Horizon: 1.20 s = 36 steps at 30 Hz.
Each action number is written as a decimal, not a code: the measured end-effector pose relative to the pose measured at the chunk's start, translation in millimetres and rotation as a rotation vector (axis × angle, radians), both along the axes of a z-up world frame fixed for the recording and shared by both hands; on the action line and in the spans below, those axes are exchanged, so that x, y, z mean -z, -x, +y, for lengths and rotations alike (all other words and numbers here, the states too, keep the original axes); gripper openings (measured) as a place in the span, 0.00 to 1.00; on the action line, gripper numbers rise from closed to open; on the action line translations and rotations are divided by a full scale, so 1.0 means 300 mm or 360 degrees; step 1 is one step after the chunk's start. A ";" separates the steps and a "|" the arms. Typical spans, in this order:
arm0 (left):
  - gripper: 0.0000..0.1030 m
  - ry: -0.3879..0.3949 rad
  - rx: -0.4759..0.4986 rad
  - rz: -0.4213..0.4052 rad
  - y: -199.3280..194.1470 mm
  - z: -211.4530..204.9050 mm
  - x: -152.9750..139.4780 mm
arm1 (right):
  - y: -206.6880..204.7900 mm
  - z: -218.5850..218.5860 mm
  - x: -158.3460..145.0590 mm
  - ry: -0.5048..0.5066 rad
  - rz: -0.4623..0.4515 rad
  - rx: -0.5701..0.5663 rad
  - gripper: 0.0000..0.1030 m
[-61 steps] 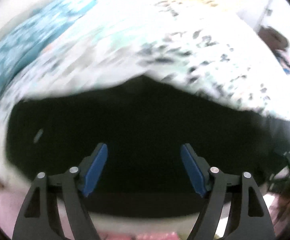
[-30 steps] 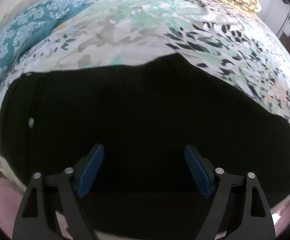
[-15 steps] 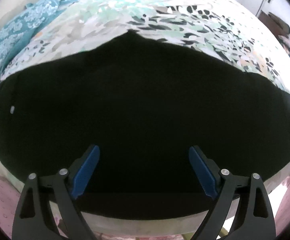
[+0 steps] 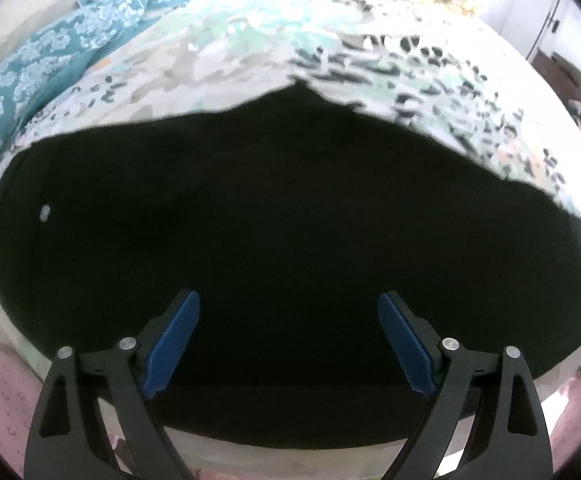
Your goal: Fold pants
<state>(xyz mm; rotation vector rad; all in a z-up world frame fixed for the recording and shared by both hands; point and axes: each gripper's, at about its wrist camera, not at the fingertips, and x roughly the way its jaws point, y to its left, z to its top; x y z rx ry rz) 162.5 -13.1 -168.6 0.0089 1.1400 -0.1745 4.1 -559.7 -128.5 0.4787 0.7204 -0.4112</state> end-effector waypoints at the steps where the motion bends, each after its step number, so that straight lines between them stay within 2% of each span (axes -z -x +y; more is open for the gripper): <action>1: 0.89 0.0016 0.0001 -0.0034 0.002 -0.001 -0.015 | 0.002 -0.004 0.001 -0.0006 -0.0003 0.0006 0.86; 3: 0.89 0.0020 0.0005 -0.0088 0.006 -0.001 -0.035 | 0.005 -0.022 0.004 -0.0044 -0.0015 0.0018 0.86; 5: 0.89 -0.0002 0.0008 -0.0089 0.003 -0.004 -0.032 | 0.003 -0.067 -0.007 -0.0128 -0.0029 0.0024 0.86; 8: 0.89 -0.0023 -0.0006 -0.0064 -0.003 0.004 -0.015 | 0.029 -0.186 -0.081 -0.0155 -0.0100 0.0094 0.86; 10: 0.89 -0.0030 -0.0030 -0.0061 -0.009 0.015 -0.012 | 0.036 -0.288 -0.129 -0.0139 -0.0058 0.0089 0.86; 12: 0.89 -0.0027 -0.0059 -0.0066 -0.015 0.025 -0.013 | 0.030 -0.381 -0.144 -0.0130 0.0070 0.0033 0.86; 15: 0.89 -0.0027 -0.0104 -0.0065 -0.023 0.034 -0.011 | 0.023 -0.491 -0.087 -0.0174 0.0333 -0.0092 0.86; 18: 0.89 -0.0035 -0.0142 -0.0056 -0.027 0.045 -0.005 | 0.029 -0.530 0.006 -0.0346 0.0440 -0.0219 0.86; 20: 0.89 -0.0044 -0.0159 -0.0052 -0.026 0.052 -0.002 | 0.028 -0.535 0.076 -0.0435 0.0506 -0.0274 0.81; 24: 0.89 -0.0081 -0.0181 -0.0053 -0.024 0.067 -0.002 | 0.009 -0.515 0.179 -0.0410 0.0615 -0.0355 0.79; 25: 0.89 -0.0089 -0.0188 -0.0054 -0.025 0.071 -0.001 | 0.004 -0.513 0.200 -0.0439 0.0634 -0.0369 0.74; 26: 0.89 -0.0097 -0.0200 -0.0052 -0.025 0.077 0.000 | -0.002 -0.516 0.215 -0.0482 0.0643 -0.0387 0.63; 29: 0.89 -0.0094 -0.0236 -0.0038 -0.030 0.090 0.007 | -0.023 -0.509 0.240 -0.0479 0.0713 -0.0454 0.58; 31: 0.89 -0.0088 -0.0258 -0.0024 -0.033 0.097 0.014 | -0.030 -0.504 0.258 -0.0496 0.0780 -0.0490 0.41; 32: 0.89 -0.0088 -0.0265 -0.0019 -0.033 0.099 0.017 | -0.031 -0.500 0.259 -0.0492 0.0793 -0.0513 0.28; 34: 0.89 -0.0092 -0.0269 -0.0012 -0.033 0.098 0.021 | -0.031 -0.498 0.258 -0.0598 0.0748 -0.0529 0.12; 36: 0.89 -0.0101 -0.0262 -0.0009 -0.033 0.096 0.023 | -0.027 -0.486 0.243 -0.0599 0.0734 -0.0514 0.11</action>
